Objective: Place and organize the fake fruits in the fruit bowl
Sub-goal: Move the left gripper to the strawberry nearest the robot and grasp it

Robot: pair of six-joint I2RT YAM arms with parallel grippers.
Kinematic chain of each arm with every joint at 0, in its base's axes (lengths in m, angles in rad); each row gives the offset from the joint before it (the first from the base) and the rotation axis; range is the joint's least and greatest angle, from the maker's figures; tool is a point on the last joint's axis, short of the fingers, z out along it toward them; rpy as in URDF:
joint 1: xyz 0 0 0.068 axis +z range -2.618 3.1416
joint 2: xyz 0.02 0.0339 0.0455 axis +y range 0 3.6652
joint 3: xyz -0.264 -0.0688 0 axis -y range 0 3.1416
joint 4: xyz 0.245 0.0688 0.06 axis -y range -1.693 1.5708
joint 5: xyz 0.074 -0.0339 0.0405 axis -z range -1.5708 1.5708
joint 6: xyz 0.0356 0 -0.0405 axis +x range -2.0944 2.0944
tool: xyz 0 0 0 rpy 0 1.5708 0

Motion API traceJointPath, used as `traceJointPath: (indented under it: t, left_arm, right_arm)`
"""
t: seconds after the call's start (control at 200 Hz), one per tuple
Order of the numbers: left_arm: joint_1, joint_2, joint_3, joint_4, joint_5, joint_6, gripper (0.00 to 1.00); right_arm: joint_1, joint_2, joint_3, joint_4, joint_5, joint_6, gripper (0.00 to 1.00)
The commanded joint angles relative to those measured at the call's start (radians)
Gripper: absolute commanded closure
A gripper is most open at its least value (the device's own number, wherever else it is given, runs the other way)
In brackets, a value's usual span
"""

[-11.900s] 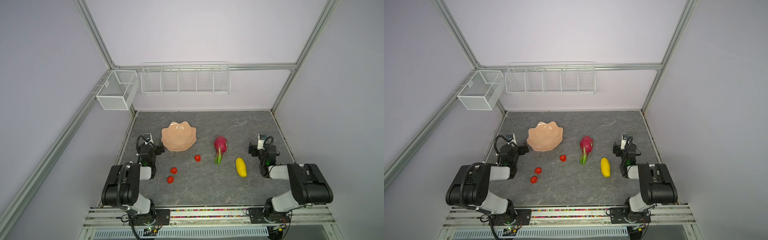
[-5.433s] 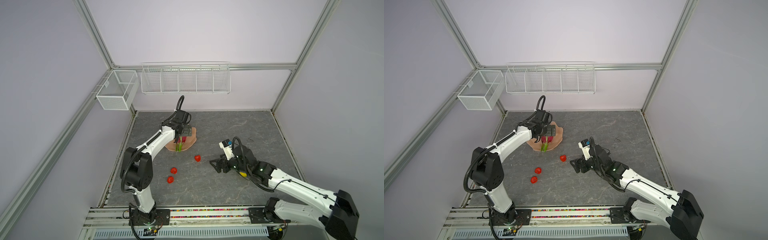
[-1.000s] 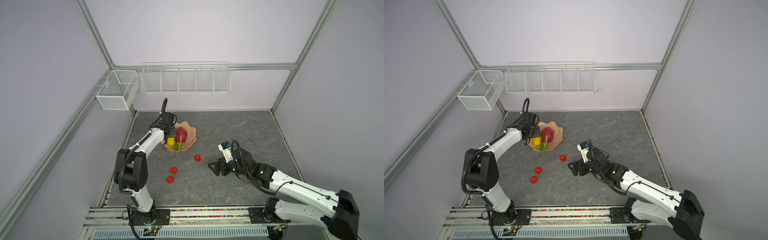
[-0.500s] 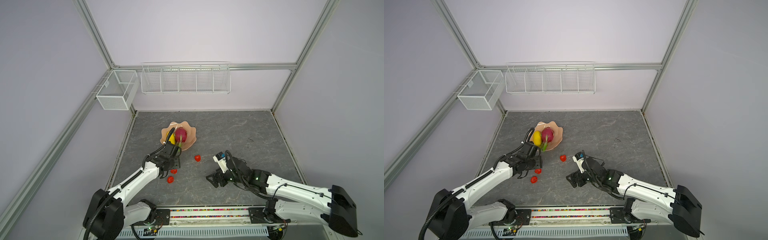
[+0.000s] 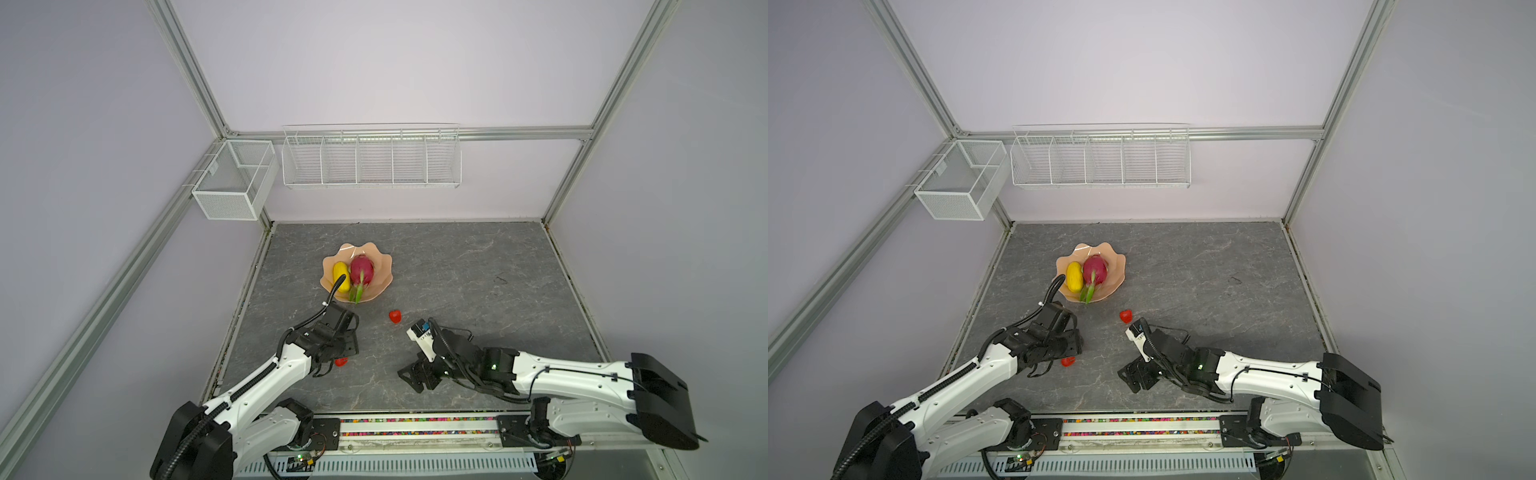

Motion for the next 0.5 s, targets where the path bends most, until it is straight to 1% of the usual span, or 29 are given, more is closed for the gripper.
traceJointPath:
  t: [0.0, 0.135, 0.325, 0.495]
  left_arm:
    - [-0.004, 0.079, 0.038, 0.030, -0.023, -0.018, 0.37]
    - [-0.004, 0.146, 0.039, 0.087, -0.022, -0.018, 0.38]
    - [-0.004, 0.192, 0.057, 0.089, -0.052, -0.010, 0.39]
    - [-0.004, 0.232, 0.070, 0.092, -0.054, -0.004, 0.43]
  right_arm:
    - [0.006, -0.007, 0.020, 0.012, 0.024, 0.008, 0.12]
    - [0.007, -0.010, 0.019, 0.004, 0.030, 0.007, 0.12]
    - [0.006, -0.005, 0.019, 0.002, 0.033, 0.005, 0.12]
    - [0.007, 0.004, 0.024, 0.006, 0.031, 0.005, 0.12]
